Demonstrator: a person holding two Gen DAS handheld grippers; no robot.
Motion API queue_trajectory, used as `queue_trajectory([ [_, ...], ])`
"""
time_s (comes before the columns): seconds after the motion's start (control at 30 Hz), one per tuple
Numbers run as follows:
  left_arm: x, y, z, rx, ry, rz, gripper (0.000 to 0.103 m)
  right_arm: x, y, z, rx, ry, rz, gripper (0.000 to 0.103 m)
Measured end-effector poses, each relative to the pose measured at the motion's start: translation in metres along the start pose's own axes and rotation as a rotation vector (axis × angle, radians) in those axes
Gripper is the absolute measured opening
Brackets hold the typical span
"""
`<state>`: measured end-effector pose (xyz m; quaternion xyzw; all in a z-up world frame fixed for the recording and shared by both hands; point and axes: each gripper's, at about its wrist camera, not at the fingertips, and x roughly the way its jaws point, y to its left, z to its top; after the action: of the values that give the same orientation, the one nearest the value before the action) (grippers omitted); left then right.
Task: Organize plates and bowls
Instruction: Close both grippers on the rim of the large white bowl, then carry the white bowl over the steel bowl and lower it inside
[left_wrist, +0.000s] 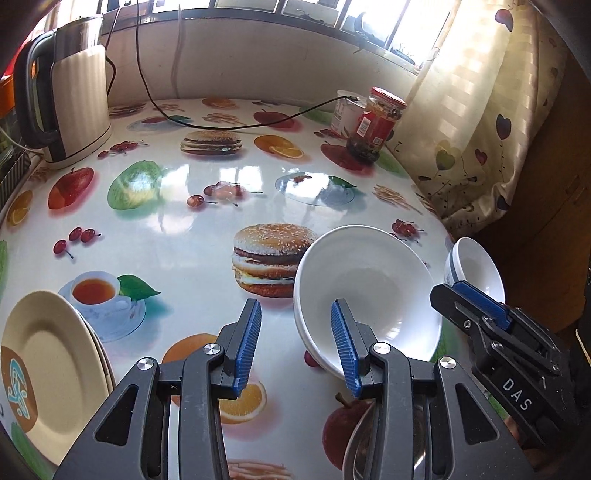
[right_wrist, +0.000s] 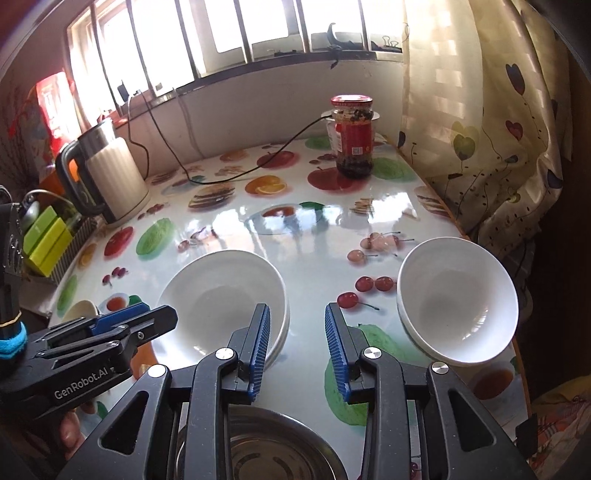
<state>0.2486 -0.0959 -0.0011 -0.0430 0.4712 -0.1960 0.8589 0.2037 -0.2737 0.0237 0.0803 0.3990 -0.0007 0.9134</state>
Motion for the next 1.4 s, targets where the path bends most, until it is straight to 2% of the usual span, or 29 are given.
queue_trajectory([
  [0.13,0.007,0.001,0.001,-0.002,0.012,-0.003,0.040,0.008,0.003,0.001,-0.012,0.014,-0.007,0.030],
  [0.17,0.008,0.001,0.001,-0.002,0.014,-0.006,0.037,0.010,0.004,0.000,-0.017,0.017,-0.009,0.029],
  [0.23,0.010,0.001,0.001,0.001,0.017,-0.009,0.032,0.013,0.007,0.000,-0.027,0.024,-0.011,0.026],
  [0.33,0.013,0.003,0.000,-0.010,0.023,-0.010,0.031,0.017,0.010,0.000,-0.036,0.035,-0.011,0.017],
  [0.5,0.012,0.001,0.001,0.009,0.017,-0.016,0.019,0.021,0.012,-0.001,-0.035,0.042,-0.006,0.015],
  [0.67,0.012,-0.001,0.001,0.016,0.014,-0.014,0.015,0.023,0.012,-0.002,-0.025,0.047,0.001,0.014],
  [1.4,0.009,-0.005,0.001,0.030,-0.008,0.003,0.013,0.014,0.009,-0.003,-0.006,0.022,0.018,0.013],
])
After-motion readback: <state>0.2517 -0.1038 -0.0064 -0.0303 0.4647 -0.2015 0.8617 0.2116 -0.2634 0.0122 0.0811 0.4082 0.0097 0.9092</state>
